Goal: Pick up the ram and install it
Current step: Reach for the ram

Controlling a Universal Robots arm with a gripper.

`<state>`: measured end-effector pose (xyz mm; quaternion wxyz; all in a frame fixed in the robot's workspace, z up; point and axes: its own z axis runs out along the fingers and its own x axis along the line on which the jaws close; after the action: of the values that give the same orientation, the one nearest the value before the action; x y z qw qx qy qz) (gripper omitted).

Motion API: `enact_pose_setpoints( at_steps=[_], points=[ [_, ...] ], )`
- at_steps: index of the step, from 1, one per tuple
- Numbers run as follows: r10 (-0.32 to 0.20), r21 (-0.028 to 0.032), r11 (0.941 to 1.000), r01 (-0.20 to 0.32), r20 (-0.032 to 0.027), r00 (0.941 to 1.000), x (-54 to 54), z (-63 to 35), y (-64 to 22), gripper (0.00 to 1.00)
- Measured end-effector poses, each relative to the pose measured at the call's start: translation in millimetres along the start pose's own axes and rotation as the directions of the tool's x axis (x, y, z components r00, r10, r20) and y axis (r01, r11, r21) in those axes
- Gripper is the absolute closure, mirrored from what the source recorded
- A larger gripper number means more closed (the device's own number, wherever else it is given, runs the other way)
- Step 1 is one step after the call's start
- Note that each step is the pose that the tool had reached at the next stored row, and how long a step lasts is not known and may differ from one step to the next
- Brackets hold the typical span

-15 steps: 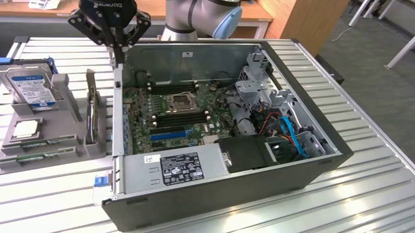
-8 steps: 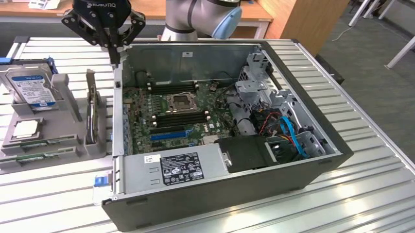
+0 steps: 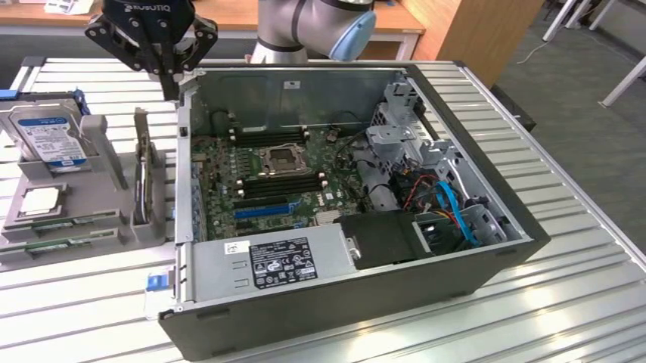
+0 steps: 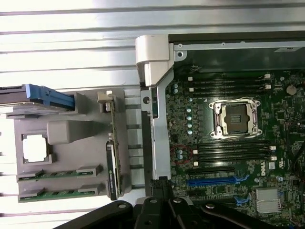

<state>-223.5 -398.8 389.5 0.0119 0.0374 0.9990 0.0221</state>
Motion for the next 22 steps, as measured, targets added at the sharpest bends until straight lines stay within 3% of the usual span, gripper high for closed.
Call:
enact_pose_setpoints(
  at_steps=[22],
  points=[
    [0.0,0.0001,1.0,0.0,-0.0015,1.0,35.4,1.3,-2.7,0.9]
  ],
)
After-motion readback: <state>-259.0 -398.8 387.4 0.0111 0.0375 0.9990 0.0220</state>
